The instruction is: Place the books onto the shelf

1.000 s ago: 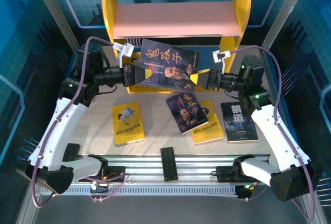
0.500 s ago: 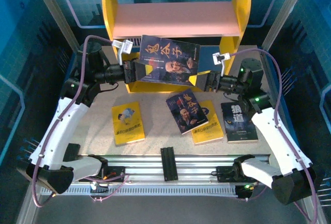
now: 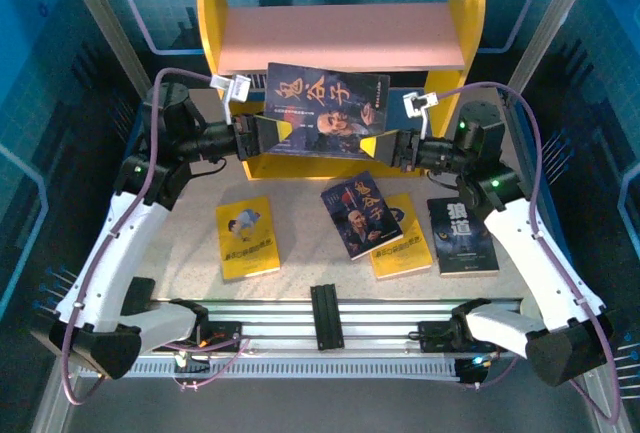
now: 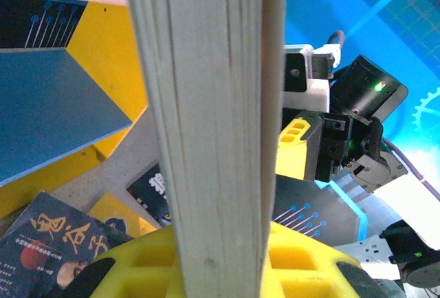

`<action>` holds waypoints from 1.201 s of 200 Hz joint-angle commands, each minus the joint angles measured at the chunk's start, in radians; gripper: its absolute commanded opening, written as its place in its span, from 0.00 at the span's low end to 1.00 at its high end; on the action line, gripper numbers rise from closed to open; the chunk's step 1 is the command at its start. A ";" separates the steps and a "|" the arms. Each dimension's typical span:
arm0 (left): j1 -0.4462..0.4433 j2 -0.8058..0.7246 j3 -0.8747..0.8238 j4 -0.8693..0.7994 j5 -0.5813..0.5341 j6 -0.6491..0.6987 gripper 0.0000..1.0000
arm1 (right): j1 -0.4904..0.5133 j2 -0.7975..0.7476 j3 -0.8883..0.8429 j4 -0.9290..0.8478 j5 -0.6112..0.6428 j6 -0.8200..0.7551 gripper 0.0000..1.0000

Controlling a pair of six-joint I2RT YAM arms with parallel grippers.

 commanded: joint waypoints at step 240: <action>0.096 0.001 0.349 -0.478 -0.733 0.140 0.72 | 0.052 0.587 1.025 -0.440 0.123 -0.312 0.04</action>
